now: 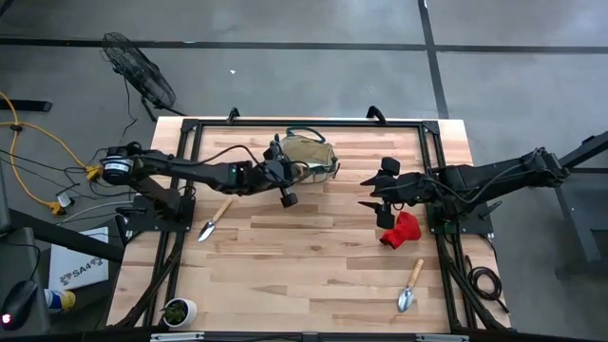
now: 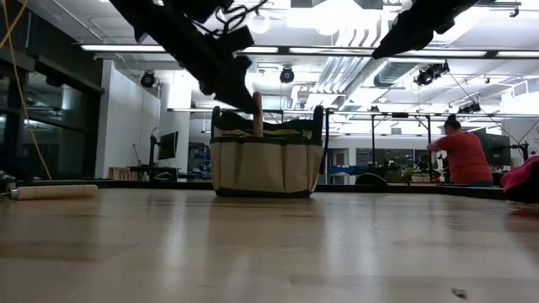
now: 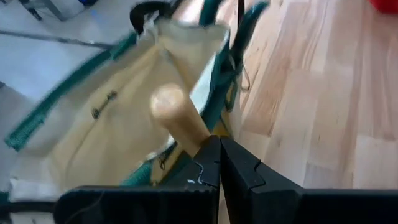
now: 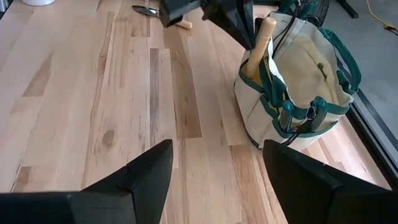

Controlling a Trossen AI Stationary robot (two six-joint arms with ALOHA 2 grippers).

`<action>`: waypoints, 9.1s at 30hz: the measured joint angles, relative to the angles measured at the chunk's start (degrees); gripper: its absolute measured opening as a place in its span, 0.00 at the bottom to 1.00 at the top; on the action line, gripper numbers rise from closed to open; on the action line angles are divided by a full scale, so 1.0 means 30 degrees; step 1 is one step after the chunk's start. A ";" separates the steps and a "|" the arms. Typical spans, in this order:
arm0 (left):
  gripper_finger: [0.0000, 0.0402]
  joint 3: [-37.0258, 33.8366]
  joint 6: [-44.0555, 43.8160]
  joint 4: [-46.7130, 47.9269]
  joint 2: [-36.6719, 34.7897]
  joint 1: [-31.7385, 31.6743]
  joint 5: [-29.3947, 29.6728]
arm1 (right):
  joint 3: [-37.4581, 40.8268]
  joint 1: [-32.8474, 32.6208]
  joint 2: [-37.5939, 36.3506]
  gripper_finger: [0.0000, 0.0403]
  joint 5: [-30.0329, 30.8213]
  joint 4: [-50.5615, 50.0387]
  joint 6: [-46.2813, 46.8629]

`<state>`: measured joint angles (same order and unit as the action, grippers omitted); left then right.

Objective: Pick & Place Garden tools in Gardening bag
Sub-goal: Put the hand rake into the gardening bag, then put the gloves into the gardening bag

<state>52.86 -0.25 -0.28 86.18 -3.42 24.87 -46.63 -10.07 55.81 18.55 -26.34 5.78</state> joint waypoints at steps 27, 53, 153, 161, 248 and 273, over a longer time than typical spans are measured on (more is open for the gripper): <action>0.00 0.0000 0.0439 -0.0298 -0.1214 0.0437 -0.0746 | -0.0004 -0.0007 0.0000 0.60 -0.0007 -0.0061 0.0073; 0.00 -0.0004 0.0066 0.1029 -0.2269 0.0401 0.0360 | 0.0000 -0.0007 0.0000 0.60 -0.0015 -0.0003 0.0155; 0.00 -0.1319 -0.4379 0.4286 -0.5852 0.5027 0.2985 | -0.0007 -0.3971 0.9784 0.05 -0.4582 -0.8977 0.4958; 0.00 -0.1319 -0.4030 0.3188 -0.5775 0.5020 0.2323 | -0.0007 -0.3338 0.6817 0.04 -0.2599 -0.5094 0.4984; 0.67 0.0663 -0.2594 -1.4828 0.1615 0.1865 -1.4617 | -0.0007 0.6346 0.6776 0.04 -2.3851 2.1187 -0.7359; 0.02 0.0656 -0.0698 -1.3264 0.1615 0.1909 -1.0968 | -0.0007 0.6840 0.6783 0.19 -2.2168 1.9879 -0.4504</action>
<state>54.83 -2.35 -40.07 91.02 2.31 -8.03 -46.65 10.45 76.16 -47.96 33.30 -7.73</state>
